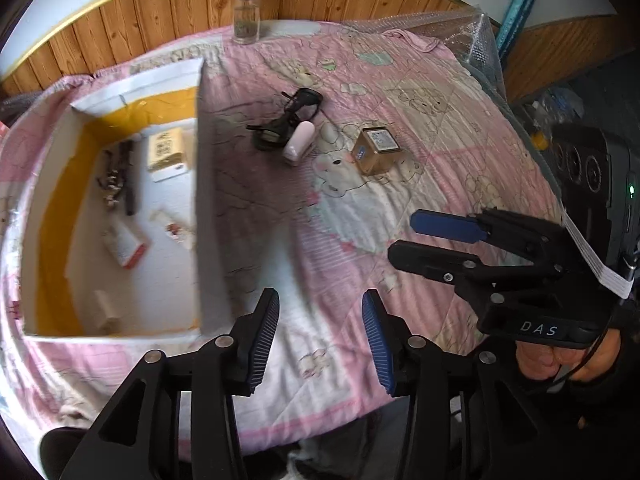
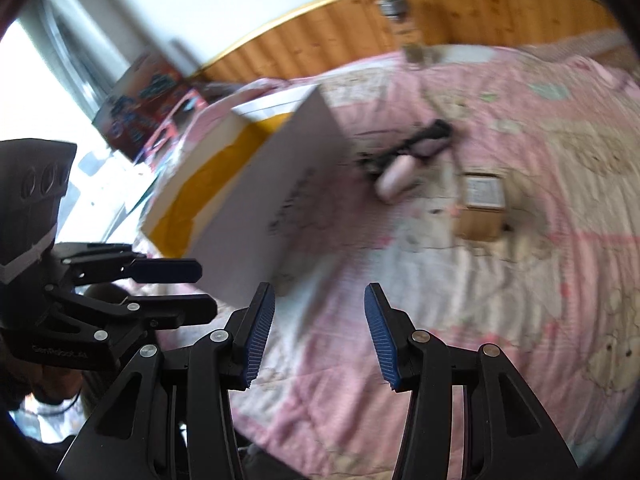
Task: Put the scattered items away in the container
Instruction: 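Move both open tools back toward the gold tin and pink stapler, then grasp the pink stapler with the left tool while the right tool grasps the gold tin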
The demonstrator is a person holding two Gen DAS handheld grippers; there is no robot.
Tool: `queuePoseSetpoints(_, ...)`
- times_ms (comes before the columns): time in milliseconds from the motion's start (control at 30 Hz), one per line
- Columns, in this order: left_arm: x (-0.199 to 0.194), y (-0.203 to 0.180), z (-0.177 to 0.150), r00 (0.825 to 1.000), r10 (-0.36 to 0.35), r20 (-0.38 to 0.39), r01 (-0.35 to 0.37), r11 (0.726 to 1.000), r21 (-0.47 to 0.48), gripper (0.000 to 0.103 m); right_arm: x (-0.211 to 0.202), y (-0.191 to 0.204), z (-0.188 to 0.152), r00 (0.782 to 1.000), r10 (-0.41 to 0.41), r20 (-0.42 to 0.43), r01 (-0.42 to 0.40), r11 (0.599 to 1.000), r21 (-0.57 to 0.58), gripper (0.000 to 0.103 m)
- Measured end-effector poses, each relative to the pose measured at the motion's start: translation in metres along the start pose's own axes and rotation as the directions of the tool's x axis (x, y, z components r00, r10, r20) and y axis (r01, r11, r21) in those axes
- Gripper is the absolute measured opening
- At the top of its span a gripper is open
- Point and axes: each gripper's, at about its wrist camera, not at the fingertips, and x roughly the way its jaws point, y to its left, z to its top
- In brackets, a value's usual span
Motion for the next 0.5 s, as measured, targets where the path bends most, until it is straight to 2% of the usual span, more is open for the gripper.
queuePoseSetpoints(233,0.043,-0.009,0.057,0.998,-0.028,0.061,0.027,0.999,0.018,0.049,0.013,-0.049,0.027,0.982,-0.188,0.025,0.185,0.979,0.087,0.050)
queuePoseSetpoints(333,0.074,-0.004,0.088,0.995,-0.074,0.067,0.075,0.997,-0.016,0.049,0.031,-0.063,0.040,0.970,-0.244,0.001,0.243,0.966,0.083,0.050)
queuePoseSetpoints(433,0.104,0.004,0.113,0.994,-0.062,0.087,0.065,0.997,-0.036,0.049,0.047,-0.068,0.047,0.957,-0.291,-0.013,0.291,0.955,0.053,0.052)
queuePoseSetpoints(500,0.124,0.010,0.123,0.997,-0.018,0.079,0.021,0.999,-0.033,0.049,0.057,-0.072,0.051,0.947,-0.320,-0.020,0.321,0.946,0.037,0.054)
